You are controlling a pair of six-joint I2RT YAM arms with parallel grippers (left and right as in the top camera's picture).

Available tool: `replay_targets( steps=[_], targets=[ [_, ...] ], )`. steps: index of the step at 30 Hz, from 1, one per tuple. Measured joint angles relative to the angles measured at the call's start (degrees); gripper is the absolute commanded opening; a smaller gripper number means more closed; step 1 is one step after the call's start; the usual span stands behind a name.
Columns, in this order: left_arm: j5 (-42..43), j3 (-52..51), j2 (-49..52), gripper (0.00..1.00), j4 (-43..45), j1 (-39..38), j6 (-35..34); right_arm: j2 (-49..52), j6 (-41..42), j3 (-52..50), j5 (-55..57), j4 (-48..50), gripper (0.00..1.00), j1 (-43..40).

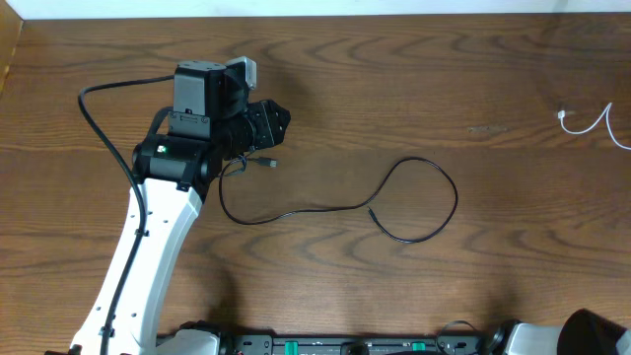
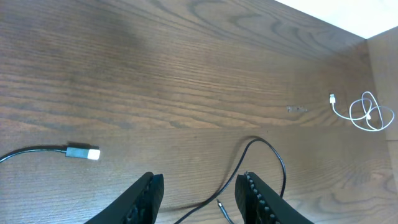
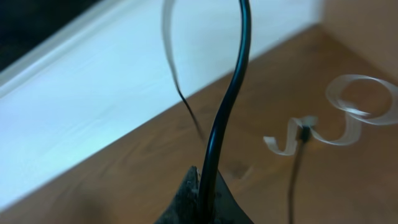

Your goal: Untangle cables

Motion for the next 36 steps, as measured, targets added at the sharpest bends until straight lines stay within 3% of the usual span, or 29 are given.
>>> replay_targets(
  steps=[10, 24, 31, 36],
  targets=[
    [0.0, 0.0, 0.0, 0.43, 0.0, 0.0, 0.0, 9.4, 4.5, -0.2, 11.7, -2.0, 0.01, -7.4],
    [0.0, 0.0, 0.0, 0.43, 0.0, 0.0, 0.0, 29.5, 7.4, -0.2, 20.5, -5.5, 0.02, -8.9],
    [0.0, 0.0, 0.0, 0.43, 0.0, 0.0, 0.0, 37.1, 7.9, -0.6, 21.4, -10.5, 0.34, -9.7],
    [0.0, 0.0, 0.0, 0.43, 0.0, 0.0, 0.1, 37.4, 8.1, -0.6, 20.9, -13.0, 0.35, -10.2]
  ],
)
